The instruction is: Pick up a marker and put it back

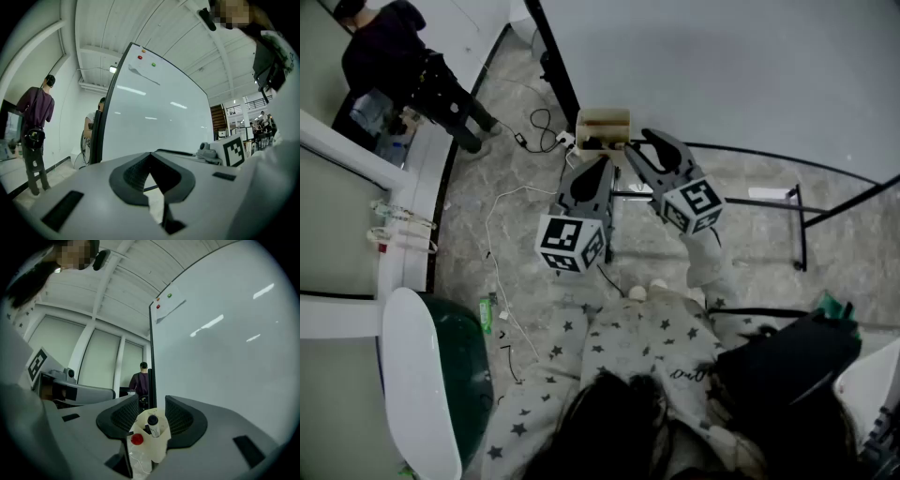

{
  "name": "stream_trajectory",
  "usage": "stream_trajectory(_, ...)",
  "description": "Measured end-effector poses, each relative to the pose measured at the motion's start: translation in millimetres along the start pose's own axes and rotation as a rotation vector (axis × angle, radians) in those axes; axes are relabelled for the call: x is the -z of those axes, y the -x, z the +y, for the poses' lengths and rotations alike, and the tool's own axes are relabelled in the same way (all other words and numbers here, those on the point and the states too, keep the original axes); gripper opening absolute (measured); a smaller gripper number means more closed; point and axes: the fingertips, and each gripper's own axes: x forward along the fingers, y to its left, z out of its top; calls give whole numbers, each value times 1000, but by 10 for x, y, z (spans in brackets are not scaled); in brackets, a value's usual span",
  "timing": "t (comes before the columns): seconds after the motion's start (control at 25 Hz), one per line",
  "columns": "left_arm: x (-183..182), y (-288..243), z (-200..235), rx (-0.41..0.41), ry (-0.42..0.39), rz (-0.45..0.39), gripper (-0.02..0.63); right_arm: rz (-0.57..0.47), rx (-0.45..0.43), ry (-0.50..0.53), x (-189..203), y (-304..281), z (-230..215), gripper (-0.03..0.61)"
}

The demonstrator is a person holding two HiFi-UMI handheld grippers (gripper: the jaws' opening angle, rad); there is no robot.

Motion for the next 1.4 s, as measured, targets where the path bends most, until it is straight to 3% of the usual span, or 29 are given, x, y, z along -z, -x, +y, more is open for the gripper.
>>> stream_trajectory(0.44, 170, 7, 36, -1, 4, 17, 0, -15, 1, -64, 294, -42, 151, 161)
stream_trajectory(0.92, 309, -11, 9, 3, 11, 49, 0, 9, 22, 5, 328, -125, 188, 158)
stream_trajectory(1.0, 306, -7, 13, 0, 8, 49, 0, 8, 39, 22, 311, -132, 165, 93)
stream_trajectory(1.4, 264, 13, 35, -10, -1, 43, 0, 10, 15, 50, 150, -155, 181, 83)
